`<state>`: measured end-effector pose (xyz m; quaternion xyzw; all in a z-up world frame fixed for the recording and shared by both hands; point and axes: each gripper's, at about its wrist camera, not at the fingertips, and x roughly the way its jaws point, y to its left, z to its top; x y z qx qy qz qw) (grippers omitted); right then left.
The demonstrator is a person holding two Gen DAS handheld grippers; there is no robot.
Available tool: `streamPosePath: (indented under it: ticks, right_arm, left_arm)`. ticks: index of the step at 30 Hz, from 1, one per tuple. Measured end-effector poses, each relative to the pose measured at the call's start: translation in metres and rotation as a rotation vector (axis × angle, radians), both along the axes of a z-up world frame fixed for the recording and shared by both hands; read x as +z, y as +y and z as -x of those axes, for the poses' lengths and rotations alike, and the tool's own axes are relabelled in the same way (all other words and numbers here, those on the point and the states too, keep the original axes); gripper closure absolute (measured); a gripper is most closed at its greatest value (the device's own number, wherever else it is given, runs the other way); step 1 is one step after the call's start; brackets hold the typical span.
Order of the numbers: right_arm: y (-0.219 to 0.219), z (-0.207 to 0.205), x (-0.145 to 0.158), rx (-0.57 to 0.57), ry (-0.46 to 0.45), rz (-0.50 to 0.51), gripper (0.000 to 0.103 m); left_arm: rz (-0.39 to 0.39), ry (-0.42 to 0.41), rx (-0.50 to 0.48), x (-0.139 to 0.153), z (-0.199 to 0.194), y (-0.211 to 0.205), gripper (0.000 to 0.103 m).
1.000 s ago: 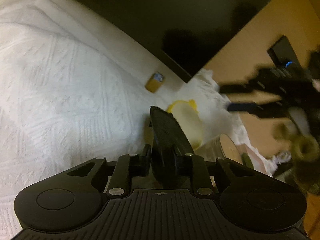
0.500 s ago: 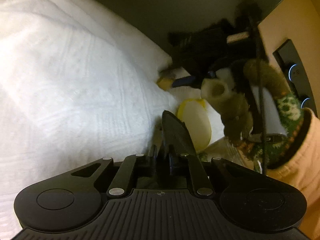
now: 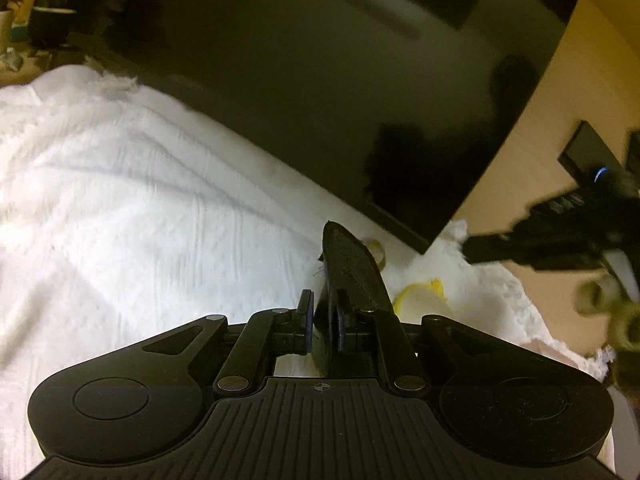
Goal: Organize soft objects
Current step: 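Close the right tool on the blue-printed tape roll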
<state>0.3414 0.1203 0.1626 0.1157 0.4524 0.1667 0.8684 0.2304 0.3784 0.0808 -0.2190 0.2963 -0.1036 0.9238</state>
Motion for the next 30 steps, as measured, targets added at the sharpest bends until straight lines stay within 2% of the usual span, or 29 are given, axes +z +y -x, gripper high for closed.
streamPosePath:
  ticks: [4, 6, 8, 9, 11, 12, 16, 21, 22, 23, 25, 28, 30]
  right_arm:
    - [-0.009, 0.005, 0.0, -0.049, 0.009, -0.003, 0.097]
    - [-0.01, -0.009, -0.018, -0.097, 0.055, -0.021, 0.089]
    - [-0.005, -0.026, -0.038, -0.152, 0.091, -0.046, 0.068]
    - [0.0, -0.036, -0.047, -0.192, 0.093, -0.042, 0.063]
    - [0.013, -0.05, -0.063, -0.272, 0.078, -0.003, 0.041]
    - [0.021, -0.058, -0.07, -0.312, 0.069, 0.024, 0.038]
    - [0.053, -0.078, -0.09, -0.38, 0.007, 0.11, 0.036]
    - [0.077, -0.103, -0.118, -0.402, 0.012, 0.252, 0.038]
    - [0.077, -0.106, -0.121, -0.409, 0.006, 0.274, 0.046]
    - [0.075, -0.108, -0.123, -0.405, 0.004, 0.293, 0.058]
    - [0.071, -0.11, -0.123, -0.386, 0.026, 0.292, 0.059]
    - [0.063, -0.097, -0.112, -0.347, 0.055, 0.231, 0.059]
    - [0.058, -0.082, -0.1, -0.302, 0.075, 0.178, 0.059]
  left_arm:
    - [-0.038, 0.006, 0.041, 0.01, 0.005, -0.002, 0.09]
    - [-0.066, 0.018, 0.073, 0.009, -0.002, -0.008, 0.09]
    - [-0.072, 0.04, 0.093, 0.003, -0.005, -0.008, 0.09]
    - [-0.071, 0.056, 0.102, -0.005, -0.005, -0.002, 0.09]
    - [-0.078, 0.077, 0.11, -0.011, -0.006, 0.001, 0.09]
    - [-0.083, 0.086, 0.111, -0.015, -0.007, 0.002, 0.09]
    - [-0.087, 0.097, 0.116, -0.025, -0.008, 0.006, 0.09]
    - [-0.079, 0.12, 0.119, -0.034, -0.014, 0.008, 0.09]
    - [-0.077, 0.12, 0.115, -0.034, -0.014, 0.011, 0.09]
    - [-0.075, 0.118, 0.109, -0.032, -0.013, 0.012, 0.09]
    - [-0.055, 0.114, 0.09, -0.032, -0.014, 0.013, 0.09]
    - [0.038, 0.128, 0.058, -0.038, -0.018, 0.02, 0.091]
    - [0.069, 0.133, 0.047, -0.041, -0.02, 0.021, 0.091]
